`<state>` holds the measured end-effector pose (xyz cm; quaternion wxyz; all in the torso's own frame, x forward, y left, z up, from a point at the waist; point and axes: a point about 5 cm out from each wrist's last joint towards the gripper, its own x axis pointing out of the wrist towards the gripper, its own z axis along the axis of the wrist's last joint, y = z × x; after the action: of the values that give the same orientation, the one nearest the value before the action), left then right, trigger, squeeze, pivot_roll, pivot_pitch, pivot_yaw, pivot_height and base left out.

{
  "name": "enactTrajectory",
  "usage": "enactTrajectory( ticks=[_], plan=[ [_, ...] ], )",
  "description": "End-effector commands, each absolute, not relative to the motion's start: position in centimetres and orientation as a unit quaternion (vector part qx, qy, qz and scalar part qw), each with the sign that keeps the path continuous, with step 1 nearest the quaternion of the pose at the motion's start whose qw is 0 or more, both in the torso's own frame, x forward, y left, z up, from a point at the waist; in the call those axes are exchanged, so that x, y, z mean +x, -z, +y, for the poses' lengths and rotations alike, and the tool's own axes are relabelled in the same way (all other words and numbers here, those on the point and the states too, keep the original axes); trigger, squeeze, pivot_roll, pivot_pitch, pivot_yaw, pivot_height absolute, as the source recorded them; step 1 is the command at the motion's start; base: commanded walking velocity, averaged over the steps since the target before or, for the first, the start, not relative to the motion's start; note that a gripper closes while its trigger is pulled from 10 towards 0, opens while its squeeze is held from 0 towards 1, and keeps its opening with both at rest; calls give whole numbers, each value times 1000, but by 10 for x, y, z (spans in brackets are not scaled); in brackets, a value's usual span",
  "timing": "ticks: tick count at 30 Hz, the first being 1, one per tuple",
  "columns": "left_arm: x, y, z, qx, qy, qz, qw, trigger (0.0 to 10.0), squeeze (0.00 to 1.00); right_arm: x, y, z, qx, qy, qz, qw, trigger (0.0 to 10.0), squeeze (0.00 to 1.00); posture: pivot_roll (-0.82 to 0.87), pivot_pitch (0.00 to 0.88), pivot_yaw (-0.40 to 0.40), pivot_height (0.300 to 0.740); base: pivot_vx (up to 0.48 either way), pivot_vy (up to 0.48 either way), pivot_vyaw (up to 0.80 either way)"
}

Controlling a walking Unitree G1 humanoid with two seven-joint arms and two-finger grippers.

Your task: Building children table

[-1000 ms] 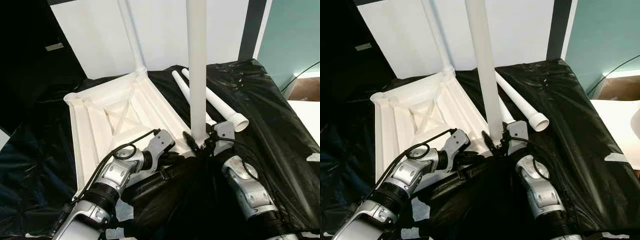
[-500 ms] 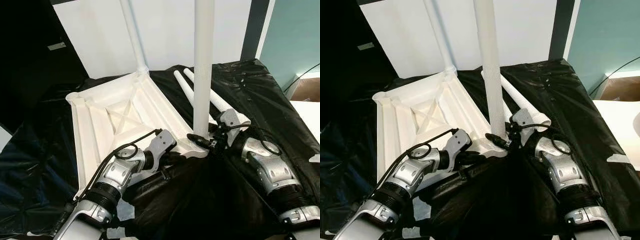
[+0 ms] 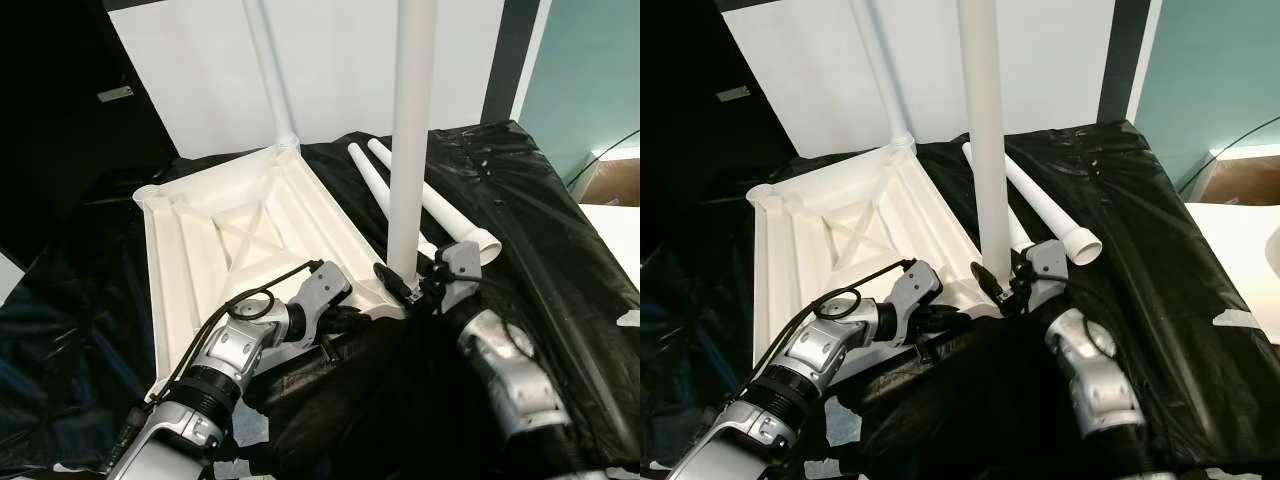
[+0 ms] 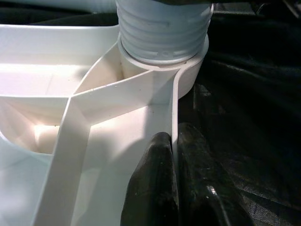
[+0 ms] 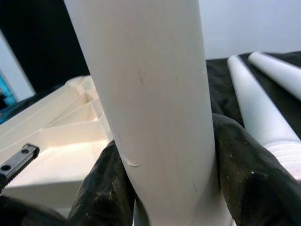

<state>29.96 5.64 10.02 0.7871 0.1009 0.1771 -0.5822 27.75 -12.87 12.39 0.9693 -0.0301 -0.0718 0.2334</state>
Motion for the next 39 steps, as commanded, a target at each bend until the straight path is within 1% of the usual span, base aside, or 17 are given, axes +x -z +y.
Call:
enactTrajectory(
  ticks=[1,5,6,7,11,12,15,16,17,27,28,30,31,33,36,38,39],
  plan=[
    [292,-78,61,79,570,223,787,10000,0,273,-115,-124,-18,-229,-59,971,0,0,-52,0,109,740,0,0,0],
    [292,-78,62,79,570,224,787,10000,0,277,-119,-128,-23,-214,-64,974,0,0,-54,0,110,740,0,0,0],
    [292,-78,62,80,569,224,787,10000,0,277,-120,-126,-33,-221,-64,973,3137,0,-52,0,107,740,0,0,0],
    [292,-78,62,80,568,225,787,10000,0,277,-118,-125,-52,-221,-58,972,10000,0,-52,0,107,740,0,0,0],
    [292,-77,63,79,566,225,789,10000,0,276,-115,-125,-70,-219,-53,972,10000,0,-52,0,107,740,0,0,0],
    [291,-77,63,78,566,226,789,10000,0,276,-115,-128,-58,-234,-53,969,10000,1000,-51,0,100,740,0,0,0],
    [291,-76,63,77,565,226,790,10000,0,278,-117,-133,-62,-266,-54,960,10000,1000,-55,0,100,740,0,0,0],
    [291,-76,62,77,565,226,790,10000,0,281,-119,-136,-71,-293,-50,952,10000,247,-55,0,100,740,0,0,0],
    [291,-75,62,77,565,226,789,10000,0,283,-121,-138,-80,-318,-44,944,10000,0,-59,0,99,740,0,0,0],
    [291,-75,60,78,566,225,789,10000,0,295,-132,-152,-118,-416,-27,901,10000,0,-59,0,97,740,0,0,0],
    [290,-75,60,78,566,225,789,10000,0,297,-133,-154,-123,-433,-17,893,2667,0,-58,0,96,740,0,0,0],
    [290,-74,60,78,566,226,789,10000,0,299,-134,-157,-125,-445,-11,887,2667,0,-58,0,96,740,0,0,0],
    [290,-74,60,78,566,226,789,10000,0,299,-133,-159,-125,-464,9,877,0,0,-57,0,96,740,0,0,0],
    [290,-74,60,78,566,226,789,10000,0,300,-131,-161,-124,-484,30,865,0,0,-57,0,96,740,0,0,0],
    [290,-74,60,78,565,226,789,10000,0,299,-128,-162,-108,-484,42,867,0,0,-56,0,95,740,0,0,0],
    [290,-74,60,78,565,226,790,10000,0,294,-123,-158,-91,-475,43,874,0,0,-51,0,90,740,0,0,0],
    [290,-74,61,77,563,225,791,10000,0,291,-121,-154,-83,-431,11,899,0,0,-49,0,87,740,0,0,0]
  ],
)
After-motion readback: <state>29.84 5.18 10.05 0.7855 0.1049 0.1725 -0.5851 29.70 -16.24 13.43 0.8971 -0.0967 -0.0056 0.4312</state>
